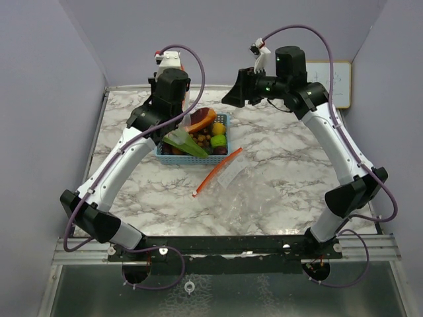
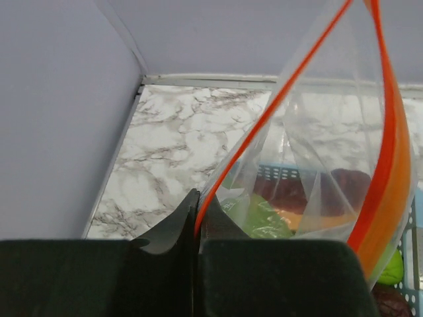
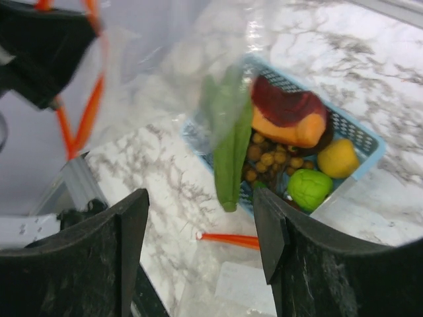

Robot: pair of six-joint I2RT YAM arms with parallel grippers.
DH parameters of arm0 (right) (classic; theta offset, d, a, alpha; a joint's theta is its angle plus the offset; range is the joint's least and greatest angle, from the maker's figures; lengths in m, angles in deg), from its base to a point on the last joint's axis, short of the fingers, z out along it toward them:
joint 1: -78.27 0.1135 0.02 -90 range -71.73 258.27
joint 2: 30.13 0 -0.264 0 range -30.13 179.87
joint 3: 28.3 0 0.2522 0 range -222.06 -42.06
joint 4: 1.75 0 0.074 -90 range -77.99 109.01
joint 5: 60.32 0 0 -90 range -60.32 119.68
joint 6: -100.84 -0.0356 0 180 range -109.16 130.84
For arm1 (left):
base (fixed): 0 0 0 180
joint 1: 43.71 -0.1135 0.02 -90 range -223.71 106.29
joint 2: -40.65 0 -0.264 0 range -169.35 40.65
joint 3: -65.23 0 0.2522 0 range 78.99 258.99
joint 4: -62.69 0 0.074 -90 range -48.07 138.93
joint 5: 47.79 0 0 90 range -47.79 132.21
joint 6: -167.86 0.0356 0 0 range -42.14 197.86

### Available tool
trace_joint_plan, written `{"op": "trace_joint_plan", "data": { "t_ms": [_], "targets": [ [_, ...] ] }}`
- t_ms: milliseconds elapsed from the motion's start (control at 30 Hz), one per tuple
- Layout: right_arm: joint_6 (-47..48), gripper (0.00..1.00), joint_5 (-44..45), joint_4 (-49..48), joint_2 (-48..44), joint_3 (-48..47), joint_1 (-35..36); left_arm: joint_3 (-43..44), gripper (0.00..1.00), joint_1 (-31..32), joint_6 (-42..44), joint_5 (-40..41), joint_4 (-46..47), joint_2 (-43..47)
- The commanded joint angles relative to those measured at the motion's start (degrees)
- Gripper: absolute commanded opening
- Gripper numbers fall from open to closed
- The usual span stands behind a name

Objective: Place the food in the zip-top bag and seal the zipper
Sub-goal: Open the zipper of the food storage bag, then move the bin to the center of the board.

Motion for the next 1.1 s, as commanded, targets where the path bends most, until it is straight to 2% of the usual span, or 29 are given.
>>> {"op": "trace_joint_plan", "data": {
  "t_ms": [0,133,300,533,900,1000,1067],
  "targets": [
    [-0.45,0.64,18.01,5.53,3.42,-1.75,-0.2,2.74,0.0,-0.38,5.3,9.45,3.34,5.09],
    [0.51,0.63,30.44,11.57,12.19,-2.32,-0.06,1.41,0.0,-0.43,8.16,14.53,3.59,7.85],
    [0.54,0.63,34.51,9.42,18.59,-0.24,0.65,-2.87,0.0,-0.42,12.83,20.06,4.98,12.35],
    [-0.35,0.63,33.01,7.42,27.22,-2.38,0.89,-8.34,0.0,-0.52,13.67,20.8,4.99,16.66],
    [-0.2,0.62,30.47,5.11,32.56,-1.91,2.1,-11.03,0.0,-0.93,15.98,20.68,6.24,16.52],
    [-0.49,0.62,34.09,3.78,31.45,-0.65,2.62,-10.96,0.0,-1.19,15.79,19.98,6.25,15.86],
    [-1.77,0.6,39.97,5.89,32.15,-1.34,2.65,-10.63,0.0,-1.31,15.49,19.11,6.2,15.34]
  ]
}}
